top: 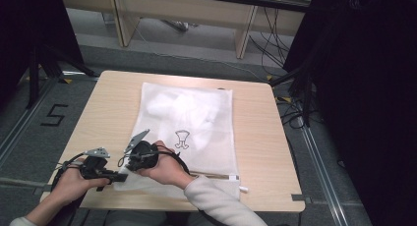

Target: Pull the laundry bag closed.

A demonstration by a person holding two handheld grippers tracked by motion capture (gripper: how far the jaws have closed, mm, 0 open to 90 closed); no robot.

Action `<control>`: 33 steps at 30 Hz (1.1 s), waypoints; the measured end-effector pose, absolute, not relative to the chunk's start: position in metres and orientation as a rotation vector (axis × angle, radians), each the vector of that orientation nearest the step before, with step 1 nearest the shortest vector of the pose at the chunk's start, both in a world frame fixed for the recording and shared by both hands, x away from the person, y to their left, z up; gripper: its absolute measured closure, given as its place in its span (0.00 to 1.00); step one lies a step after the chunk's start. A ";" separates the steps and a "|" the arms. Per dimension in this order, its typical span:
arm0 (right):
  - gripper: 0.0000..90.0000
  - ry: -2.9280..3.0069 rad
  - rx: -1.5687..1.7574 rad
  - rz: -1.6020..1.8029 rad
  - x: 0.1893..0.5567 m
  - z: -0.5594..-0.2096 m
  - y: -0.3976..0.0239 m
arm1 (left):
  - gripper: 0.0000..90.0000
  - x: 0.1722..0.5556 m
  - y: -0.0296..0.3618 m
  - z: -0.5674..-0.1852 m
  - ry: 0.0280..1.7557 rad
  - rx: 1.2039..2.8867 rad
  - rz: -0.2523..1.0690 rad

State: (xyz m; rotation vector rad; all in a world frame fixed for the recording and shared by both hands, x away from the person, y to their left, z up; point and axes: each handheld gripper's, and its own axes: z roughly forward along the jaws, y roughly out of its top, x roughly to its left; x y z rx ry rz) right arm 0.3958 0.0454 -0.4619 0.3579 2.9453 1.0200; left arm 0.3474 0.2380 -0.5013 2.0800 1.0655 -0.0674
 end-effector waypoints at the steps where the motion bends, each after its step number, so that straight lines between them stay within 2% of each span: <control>1: 0.91 2.946 0.354 1.018 0.396 -0.462 0.045 | 0.95 0.347 0.238 -0.501 1.067 2.079 -0.067; 33: 0.92 2.995 0.380 0.918 0.394 -0.477 0.030 | 0.95 0.347 0.239 -0.501 1.073 2.077 -0.065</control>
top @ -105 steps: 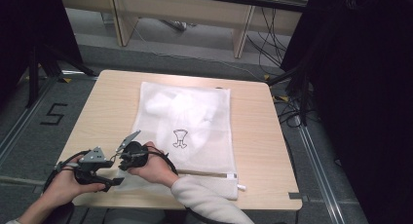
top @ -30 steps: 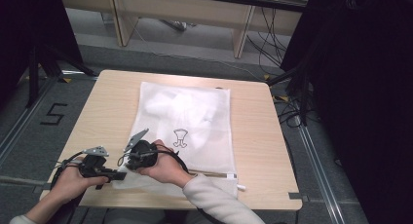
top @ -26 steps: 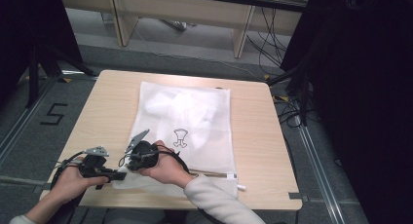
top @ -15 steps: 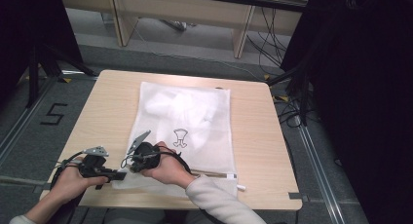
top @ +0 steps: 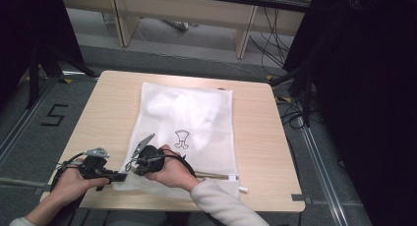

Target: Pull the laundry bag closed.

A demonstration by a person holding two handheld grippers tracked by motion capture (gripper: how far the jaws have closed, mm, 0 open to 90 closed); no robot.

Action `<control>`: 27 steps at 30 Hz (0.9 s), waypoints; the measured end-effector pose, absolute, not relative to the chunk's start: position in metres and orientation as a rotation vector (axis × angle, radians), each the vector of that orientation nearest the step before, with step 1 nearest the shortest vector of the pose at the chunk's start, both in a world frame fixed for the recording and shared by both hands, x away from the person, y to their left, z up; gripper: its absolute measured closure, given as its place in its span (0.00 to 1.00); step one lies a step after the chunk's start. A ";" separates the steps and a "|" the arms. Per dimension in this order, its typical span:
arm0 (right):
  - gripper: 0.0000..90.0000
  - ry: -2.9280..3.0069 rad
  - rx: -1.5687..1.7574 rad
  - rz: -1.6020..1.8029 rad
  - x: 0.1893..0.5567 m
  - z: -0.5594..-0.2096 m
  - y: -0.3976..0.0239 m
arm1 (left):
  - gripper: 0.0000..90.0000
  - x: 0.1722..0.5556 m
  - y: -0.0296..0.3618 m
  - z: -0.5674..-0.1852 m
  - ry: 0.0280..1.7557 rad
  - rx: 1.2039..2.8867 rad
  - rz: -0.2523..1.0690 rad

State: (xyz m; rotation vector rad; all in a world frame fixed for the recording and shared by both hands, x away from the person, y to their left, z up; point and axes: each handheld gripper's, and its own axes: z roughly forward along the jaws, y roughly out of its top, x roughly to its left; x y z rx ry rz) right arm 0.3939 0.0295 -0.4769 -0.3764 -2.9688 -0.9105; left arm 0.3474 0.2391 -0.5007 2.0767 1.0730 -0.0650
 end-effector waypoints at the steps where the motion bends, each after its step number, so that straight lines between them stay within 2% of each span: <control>1: 0.91 -2.960 -0.370 -0.916 0.394 -0.477 0.029 | 0.95 0.347 0.239 -0.501 1.072 2.080 -0.066; 27: 0.91 -2.959 -0.372 -0.911 0.393 -0.480 0.018 | 0.95 0.346 0.239 -0.500 1.069 2.060 -0.049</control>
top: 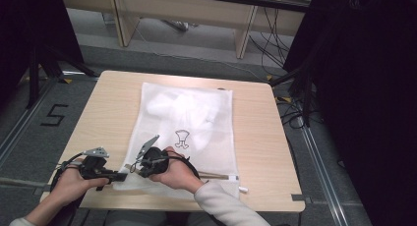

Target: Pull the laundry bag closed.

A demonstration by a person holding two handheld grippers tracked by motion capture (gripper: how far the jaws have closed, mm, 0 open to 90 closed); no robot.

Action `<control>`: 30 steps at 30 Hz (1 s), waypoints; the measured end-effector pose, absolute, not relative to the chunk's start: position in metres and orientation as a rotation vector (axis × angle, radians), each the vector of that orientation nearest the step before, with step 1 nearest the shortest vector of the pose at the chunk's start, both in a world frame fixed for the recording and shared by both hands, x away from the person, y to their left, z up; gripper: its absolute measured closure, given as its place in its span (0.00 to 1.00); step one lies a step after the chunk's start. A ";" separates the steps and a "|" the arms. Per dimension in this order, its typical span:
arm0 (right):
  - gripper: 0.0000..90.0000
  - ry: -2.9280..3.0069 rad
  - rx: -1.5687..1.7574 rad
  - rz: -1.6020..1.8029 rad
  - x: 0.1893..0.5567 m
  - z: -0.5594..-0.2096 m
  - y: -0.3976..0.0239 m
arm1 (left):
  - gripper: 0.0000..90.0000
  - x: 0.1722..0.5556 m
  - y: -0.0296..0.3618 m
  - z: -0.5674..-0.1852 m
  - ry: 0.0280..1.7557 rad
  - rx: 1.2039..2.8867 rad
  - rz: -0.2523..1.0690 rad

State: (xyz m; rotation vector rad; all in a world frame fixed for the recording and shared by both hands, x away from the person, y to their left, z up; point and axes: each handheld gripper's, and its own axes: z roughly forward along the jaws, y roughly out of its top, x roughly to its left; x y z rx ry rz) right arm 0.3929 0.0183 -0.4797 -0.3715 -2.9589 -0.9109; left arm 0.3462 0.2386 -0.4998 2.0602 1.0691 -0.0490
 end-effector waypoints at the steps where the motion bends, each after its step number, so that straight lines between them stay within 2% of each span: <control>1: 0.91 -2.964 -0.388 -0.904 0.392 -0.479 0.018 | 0.95 0.346 0.239 -0.500 1.071 2.057 -0.046; 30: 0.91 -2.971 -0.391 -0.886 0.390 -0.478 0.007 | 0.95 0.345 0.238 -0.500 1.077 2.012 -0.029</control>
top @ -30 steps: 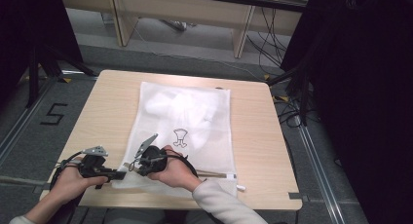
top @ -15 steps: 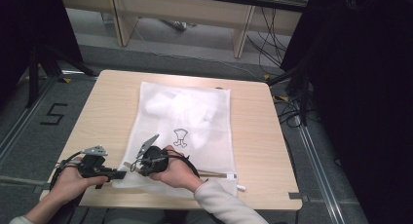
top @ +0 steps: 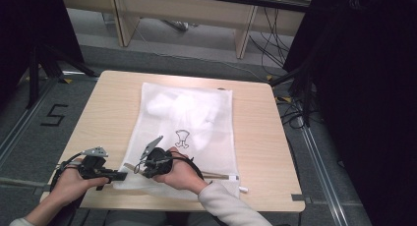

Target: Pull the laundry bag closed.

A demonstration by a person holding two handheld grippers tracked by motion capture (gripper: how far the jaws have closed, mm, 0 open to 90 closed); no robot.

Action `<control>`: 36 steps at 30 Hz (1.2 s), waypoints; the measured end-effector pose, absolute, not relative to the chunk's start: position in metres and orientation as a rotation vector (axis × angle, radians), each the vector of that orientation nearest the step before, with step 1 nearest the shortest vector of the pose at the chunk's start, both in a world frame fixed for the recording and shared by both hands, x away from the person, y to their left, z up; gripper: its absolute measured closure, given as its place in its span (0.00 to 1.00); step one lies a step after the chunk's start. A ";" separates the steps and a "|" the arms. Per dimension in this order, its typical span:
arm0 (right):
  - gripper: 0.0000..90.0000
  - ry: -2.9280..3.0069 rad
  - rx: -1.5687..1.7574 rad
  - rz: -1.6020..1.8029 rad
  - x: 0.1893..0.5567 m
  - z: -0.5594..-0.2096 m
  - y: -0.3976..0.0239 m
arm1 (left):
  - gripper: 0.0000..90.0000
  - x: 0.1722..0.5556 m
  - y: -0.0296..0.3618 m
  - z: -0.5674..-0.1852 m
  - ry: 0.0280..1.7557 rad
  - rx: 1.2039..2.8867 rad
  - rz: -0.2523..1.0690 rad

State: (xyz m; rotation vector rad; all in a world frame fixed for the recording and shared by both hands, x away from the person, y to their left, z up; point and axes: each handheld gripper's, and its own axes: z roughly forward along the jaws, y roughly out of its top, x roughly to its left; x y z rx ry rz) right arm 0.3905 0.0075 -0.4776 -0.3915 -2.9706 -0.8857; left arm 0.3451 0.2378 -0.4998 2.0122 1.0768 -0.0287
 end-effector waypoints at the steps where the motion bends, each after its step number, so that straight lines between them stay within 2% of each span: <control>1: 0.91 -2.971 -0.391 -0.886 0.391 -0.478 0.007 | 0.95 0.345 0.238 -0.500 1.077 2.011 -0.029; 36: 0.91 -2.978 -0.417 -0.859 0.390 -0.477 -0.003 | 0.94 0.345 0.240 -0.499 1.072 2.028 -0.001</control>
